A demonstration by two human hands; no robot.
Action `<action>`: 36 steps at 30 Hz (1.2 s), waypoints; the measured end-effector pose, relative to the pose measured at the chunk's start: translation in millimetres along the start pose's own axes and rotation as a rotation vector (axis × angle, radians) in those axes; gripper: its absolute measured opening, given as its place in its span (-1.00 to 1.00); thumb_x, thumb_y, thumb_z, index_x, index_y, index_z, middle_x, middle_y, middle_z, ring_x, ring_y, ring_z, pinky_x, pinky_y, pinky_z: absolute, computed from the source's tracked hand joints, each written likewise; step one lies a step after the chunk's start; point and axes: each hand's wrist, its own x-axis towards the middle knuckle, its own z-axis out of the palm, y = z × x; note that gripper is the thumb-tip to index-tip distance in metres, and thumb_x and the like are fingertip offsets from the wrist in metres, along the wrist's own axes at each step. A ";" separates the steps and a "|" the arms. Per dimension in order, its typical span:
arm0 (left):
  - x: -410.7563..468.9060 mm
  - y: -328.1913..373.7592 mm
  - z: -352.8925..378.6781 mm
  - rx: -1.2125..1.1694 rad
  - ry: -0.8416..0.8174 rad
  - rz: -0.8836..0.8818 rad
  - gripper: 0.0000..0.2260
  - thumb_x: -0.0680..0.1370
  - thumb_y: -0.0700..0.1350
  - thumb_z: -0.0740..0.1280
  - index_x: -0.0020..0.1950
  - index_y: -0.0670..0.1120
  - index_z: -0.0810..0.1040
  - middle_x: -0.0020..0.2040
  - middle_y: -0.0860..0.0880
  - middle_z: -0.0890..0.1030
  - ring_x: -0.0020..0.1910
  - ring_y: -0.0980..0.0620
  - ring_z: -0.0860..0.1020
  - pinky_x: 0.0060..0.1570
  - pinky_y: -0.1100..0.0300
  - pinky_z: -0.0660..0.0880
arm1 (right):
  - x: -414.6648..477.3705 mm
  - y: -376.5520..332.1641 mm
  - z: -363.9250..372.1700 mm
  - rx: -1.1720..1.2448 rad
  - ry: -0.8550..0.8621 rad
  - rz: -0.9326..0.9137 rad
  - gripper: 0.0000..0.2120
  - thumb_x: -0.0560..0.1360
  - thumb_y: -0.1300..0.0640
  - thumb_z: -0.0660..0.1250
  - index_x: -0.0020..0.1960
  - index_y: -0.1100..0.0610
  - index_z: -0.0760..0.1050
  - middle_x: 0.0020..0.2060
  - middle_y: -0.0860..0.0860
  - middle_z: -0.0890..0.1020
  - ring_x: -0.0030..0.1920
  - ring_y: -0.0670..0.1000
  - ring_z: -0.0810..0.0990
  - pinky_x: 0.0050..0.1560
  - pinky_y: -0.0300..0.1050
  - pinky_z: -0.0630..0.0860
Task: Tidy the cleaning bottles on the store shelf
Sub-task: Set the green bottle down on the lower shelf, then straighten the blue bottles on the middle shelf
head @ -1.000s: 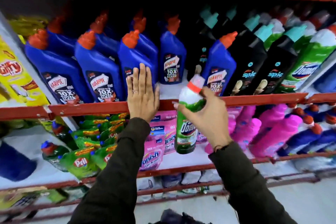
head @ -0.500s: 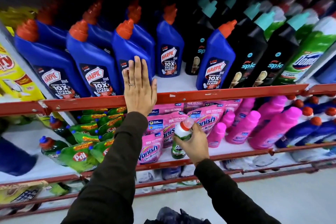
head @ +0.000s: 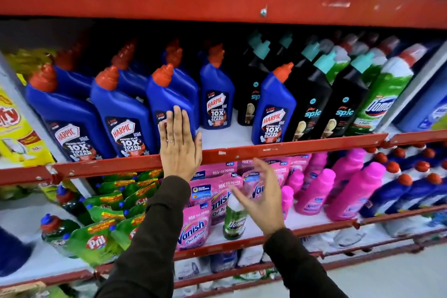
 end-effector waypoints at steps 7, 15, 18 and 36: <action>-1.0 -0.3 0.6 -0.056 0.019 0.017 -0.32 0.71 -0.01 0.07 0.67 -0.20 -0.25 0.67 -0.10 -0.29 0.67 -0.06 -0.24 0.65 -0.02 -0.22 | 114.5 -101.2 -57.7 -0.217 0.497 -0.182 -0.17 0.54 -0.12 0.47 0.62 0.23 0.19 0.48 0.19 0.36 0.50 0.12 0.32 0.57 -0.07 0.21; -1.1 -2.0 3.5 -0.056 0.014 0.021 -0.31 0.69 -0.02 0.09 0.68 -0.21 -0.22 0.68 -0.13 -0.25 0.67 -0.07 -0.22 0.65 -0.02 -0.22 | 142.5 -121.2 -63.4 -0.499 0.272 -0.046 -0.49 0.56 -0.19 0.41 0.18 0.26 0.52 0.15 0.19 0.59 0.21 0.26 0.47 0.21 0.15 0.39; -2.1 -2.5 5.6 -0.050 0.012 0.020 -0.30 0.69 -0.02 0.10 0.68 -0.21 -0.22 0.68 -0.13 -0.25 0.67 -0.08 -0.22 0.65 -0.02 -0.21 | 136.5 -131.3 -53.2 -0.416 0.266 -0.126 -0.51 0.55 -0.21 0.43 0.12 0.23 0.54 0.06 0.15 0.61 0.14 0.22 0.49 0.17 0.15 0.44; -2.4 -2.4 4.8 -0.054 0.015 0.019 -0.32 0.70 -0.02 0.12 0.68 -0.21 -0.18 0.68 -0.12 -0.22 0.68 -0.07 -0.18 0.65 -0.03 -0.17 | 122.9 -150.9 -9.6 -0.361 0.221 -0.289 -0.29 0.47 -0.32 0.46 0.41 0.15 0.51 0.30 0.07 0.58 0.26 0.15 0.50 0.30 0.02 0.45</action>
